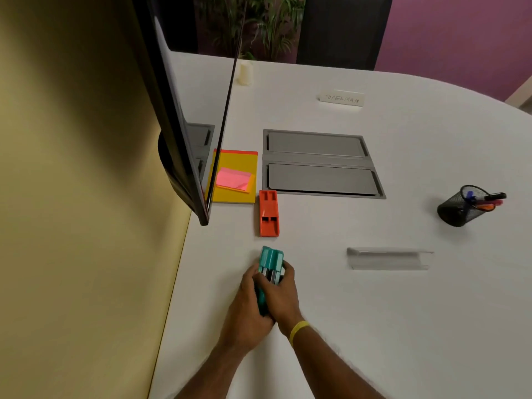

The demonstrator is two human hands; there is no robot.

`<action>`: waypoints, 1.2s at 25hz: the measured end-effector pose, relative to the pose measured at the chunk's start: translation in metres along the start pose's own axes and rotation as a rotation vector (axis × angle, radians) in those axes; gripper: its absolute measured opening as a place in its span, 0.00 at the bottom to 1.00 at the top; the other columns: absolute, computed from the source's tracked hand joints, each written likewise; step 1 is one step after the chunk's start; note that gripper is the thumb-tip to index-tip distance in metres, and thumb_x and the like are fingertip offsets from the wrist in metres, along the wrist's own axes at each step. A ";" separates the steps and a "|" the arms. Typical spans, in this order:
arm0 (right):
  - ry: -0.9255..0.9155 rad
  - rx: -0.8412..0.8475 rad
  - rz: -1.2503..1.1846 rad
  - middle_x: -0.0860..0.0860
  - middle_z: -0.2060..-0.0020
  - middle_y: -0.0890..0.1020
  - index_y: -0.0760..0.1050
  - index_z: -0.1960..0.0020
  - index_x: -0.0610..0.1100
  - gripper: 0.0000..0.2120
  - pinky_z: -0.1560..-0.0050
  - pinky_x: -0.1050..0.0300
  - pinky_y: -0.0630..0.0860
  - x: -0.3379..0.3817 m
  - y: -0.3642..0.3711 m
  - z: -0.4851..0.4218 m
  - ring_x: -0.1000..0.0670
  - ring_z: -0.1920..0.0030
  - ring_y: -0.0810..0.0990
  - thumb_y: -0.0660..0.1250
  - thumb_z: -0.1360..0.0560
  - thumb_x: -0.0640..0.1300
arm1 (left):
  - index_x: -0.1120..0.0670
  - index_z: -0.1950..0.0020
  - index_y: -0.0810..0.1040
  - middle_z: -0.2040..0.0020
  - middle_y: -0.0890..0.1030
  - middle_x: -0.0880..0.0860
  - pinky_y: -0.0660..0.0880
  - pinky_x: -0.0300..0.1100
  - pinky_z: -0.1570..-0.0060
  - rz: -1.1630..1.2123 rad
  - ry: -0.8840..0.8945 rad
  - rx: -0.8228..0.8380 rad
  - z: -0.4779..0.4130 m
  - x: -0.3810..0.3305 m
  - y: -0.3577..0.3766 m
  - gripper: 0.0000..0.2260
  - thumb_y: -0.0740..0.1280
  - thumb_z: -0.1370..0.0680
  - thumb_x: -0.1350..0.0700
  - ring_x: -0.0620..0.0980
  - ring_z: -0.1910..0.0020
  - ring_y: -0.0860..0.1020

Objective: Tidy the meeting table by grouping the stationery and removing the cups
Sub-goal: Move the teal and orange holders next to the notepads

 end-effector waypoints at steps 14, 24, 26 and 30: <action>-0.118 -0.159 0.413 0.48 0.40 0.67 0.58 0.23 0.49 0.39 0.33 0.46 0.72 -0.006 0.001 -0.030 0.48 0.36 0.68 0.72 0.28 0.53 | 0.49 0.23 0.57 0.22 0.63 0.50 0.67 0.45 0.31 -0.176 -0.043 -0.154 0.030 0.027 -0.011 0.33 0.70 0.23 0.56 0.52 0.25 0.65; -0.215 -0.117 0.671 0.47 0.27 0.64 0.58 0.23 0.49 0.40 0.29 0.46 0.68 -0.007 -0.073 0.010 0.46 0.27 0.62 0.69 0.28 0.62 | 0.49 0.22 0.58 0.20 0.57 0.50 0.62 0.50 0.25 -0.451 -0.009 -0.120 0.058 -0.009 -0.022 0.34 0.64 0.23 0.38 0.51 0.21 0.56; -0.287 -0.092 0.834 0.47 0.25 0.61 0.56 0.22 0.48 0.41 0.26 0.47 0.64 -0.007 -0.107 0.035 0.45 0.25 0.60 0.69 0.27 0.62 | 0.49 0.21 0.55 0.19 0.53 0.51 0.53 0.51 0.22 -0.641 -0.011 -0.062 0.075 -0.025 -0.025 0.40 0.59 0.26 0.30 0.51 0.20 0.51; -0.430 -0.010 1.109 0.45 0.21 0.53 0.51 0.20 0.48 0.44 0.23 0.47 0.55 0.006 -0.169 0.083 0.43 0.21 0.52 0.66 0.27 0.65 | 0.48 0.20 0.50 0.19 0.50 0.52 0.46 0.53 0.22 -0.898 0.079 -0.007 0.109 -0.059 -0.039 0.46 0.51 0.31 0.22 0.52 0.20 0.46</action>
Point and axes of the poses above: each hand's wrist, its own z-axis away from the middle knuckle, its own y-axis out of the palm, x = y × z, the point moved 1 cm from there along -z, towards the middle knuckle
